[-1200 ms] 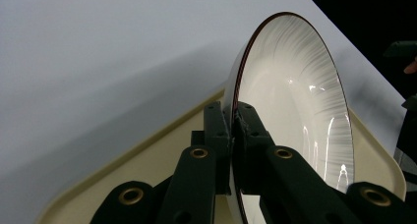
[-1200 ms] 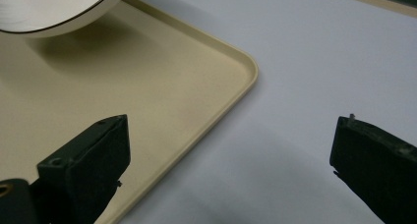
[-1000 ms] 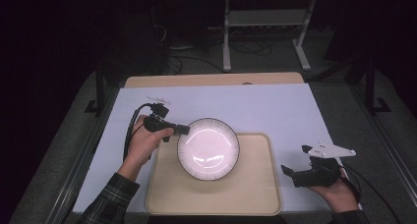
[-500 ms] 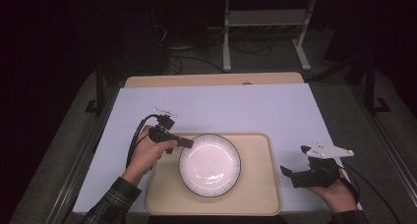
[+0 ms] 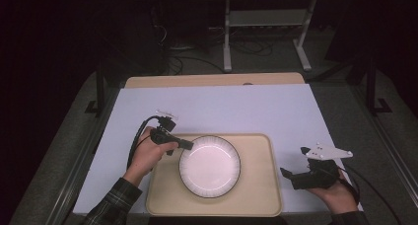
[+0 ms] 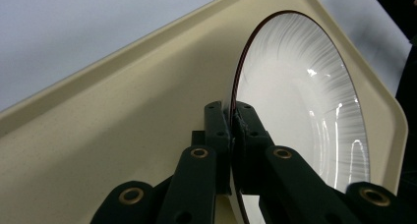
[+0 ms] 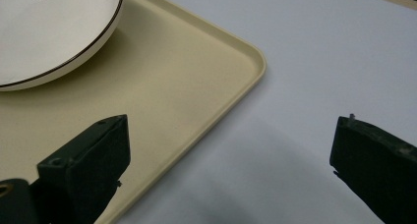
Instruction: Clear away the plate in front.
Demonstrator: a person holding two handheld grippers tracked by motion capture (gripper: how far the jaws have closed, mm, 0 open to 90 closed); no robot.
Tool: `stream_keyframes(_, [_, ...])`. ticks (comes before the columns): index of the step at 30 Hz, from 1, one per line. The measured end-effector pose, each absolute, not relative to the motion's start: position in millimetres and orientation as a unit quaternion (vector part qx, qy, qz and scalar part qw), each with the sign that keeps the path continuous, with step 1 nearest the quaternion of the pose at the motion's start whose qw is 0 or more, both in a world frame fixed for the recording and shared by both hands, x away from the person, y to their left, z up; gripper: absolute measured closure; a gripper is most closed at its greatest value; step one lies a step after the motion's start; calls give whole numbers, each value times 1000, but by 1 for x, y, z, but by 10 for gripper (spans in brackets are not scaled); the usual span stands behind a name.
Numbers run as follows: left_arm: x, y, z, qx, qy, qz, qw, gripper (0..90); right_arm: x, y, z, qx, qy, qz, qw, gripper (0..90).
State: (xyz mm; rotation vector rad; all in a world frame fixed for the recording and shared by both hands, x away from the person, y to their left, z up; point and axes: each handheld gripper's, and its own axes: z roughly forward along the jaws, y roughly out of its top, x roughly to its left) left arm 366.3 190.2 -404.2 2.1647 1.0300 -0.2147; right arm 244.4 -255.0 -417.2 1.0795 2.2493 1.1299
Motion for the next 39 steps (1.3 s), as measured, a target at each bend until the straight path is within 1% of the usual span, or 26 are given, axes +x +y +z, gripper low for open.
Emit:
stream_keyframes(3, [367, 189, -406, 843, 401, -74, 350, 871, 244, -255, -417, 387, 805, 403, 201, 9])
stream_keyframes(13, [370, 190, -412, 844, 404, -81, 343, 867, 245, -255, -417, 386, 806, 402, 201, 9])
stream_keyframes(26, [371, 187, -420, 860, 399, -67, 312, 845, 245, -255, -417, 387, 806, 401, 200, 9])
stream_keyframes(34, [369, 184, -419, 870, 387, -51, 301, 832, 245, -255, -418, 387, 806, 401, 201, 10])
stream_keyframes(36, [369, 182, -419, 876, 377, -44, 298, 821, 245, -255, -418, 386, 807, 400, 200, 10])
stream_keyframes(39, [368, 180, -419, 880, 366, -34, 300, 753, 245, -255, -418, 386, 807, 399, 200, 10])
